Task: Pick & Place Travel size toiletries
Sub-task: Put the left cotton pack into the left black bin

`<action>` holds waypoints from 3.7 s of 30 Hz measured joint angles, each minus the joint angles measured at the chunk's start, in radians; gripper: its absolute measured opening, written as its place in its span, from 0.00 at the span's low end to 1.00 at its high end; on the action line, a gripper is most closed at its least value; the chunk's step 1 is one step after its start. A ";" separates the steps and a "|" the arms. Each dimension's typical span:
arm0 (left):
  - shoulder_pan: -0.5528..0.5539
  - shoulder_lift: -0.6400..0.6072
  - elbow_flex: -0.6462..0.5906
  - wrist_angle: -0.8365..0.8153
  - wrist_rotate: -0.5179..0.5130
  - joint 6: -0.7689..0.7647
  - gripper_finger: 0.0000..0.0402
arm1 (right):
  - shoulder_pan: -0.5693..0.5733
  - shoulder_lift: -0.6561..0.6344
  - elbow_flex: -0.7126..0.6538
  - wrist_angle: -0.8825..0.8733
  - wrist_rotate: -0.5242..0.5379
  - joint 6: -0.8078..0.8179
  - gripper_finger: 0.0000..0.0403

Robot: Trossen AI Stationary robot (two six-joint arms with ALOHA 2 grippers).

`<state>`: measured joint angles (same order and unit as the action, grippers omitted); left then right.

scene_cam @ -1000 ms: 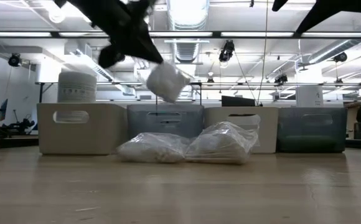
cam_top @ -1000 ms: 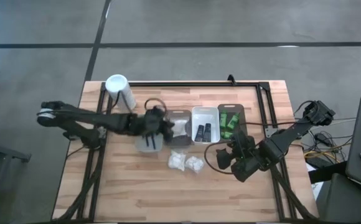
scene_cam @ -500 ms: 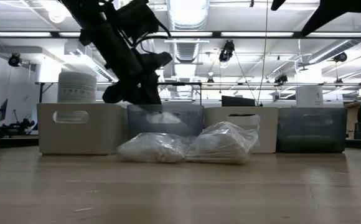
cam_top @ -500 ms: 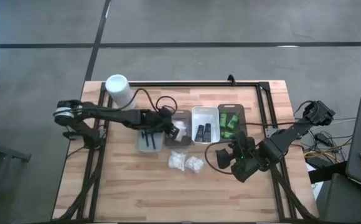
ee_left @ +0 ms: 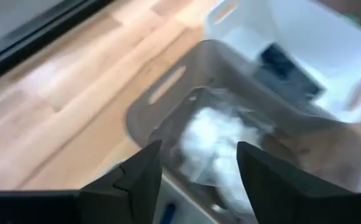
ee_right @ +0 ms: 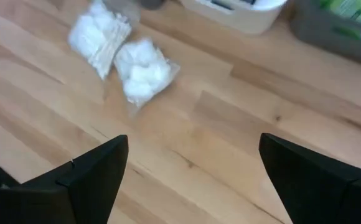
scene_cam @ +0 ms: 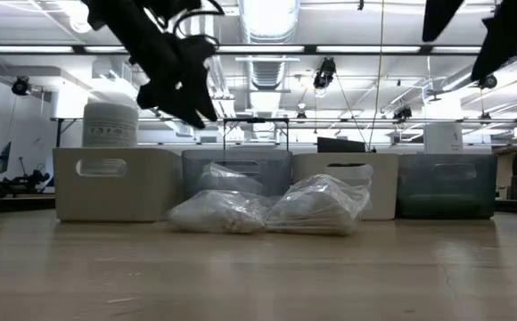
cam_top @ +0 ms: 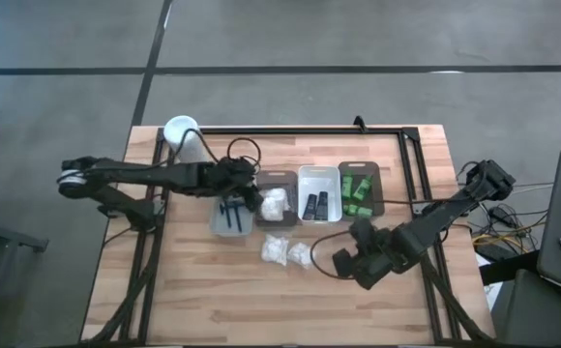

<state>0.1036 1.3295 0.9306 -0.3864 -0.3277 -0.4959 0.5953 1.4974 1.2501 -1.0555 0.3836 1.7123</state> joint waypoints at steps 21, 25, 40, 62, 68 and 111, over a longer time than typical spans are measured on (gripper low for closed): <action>-0.461 0.201 0.038 0.184 0.050 0.119 0.51 | 0.000 0.029 -0.025 0.046 0.010 0.074 0.81; -0.464 0.308 0.079 0.188 0.022 0.113 0.51 | 0.000 0.029 -0.025 0.044 0.011 0.088 0.79; -0.452 0.518 0.163 0.159 0.044 0.082 0.51 | 0.004 0.028 -0.025 0.044 0.012 0.094 0.74; -0.602 0.412 0.160 0.046 0.148 0.054 0.51 | 0.009 0.028 -0.027 0.042 0.015 0.014 0.88; -0.633 0.410 0.160 0.038 0.129 0.068 0.51 | 0.009 0.028 -0.027 0.042 0.038 -0.002 0.89; -0.784 0.207 0.011 -0.133 0.054 -0.627 0.45 | 0.006 0.028 -0.028 0.045 0.098 -0.059 0.83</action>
<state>-0.6809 1.5365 0.9421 -0.5197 -0.2741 -1.1231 0.6018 1.5249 1.2224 -1.0107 0.4821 1.6534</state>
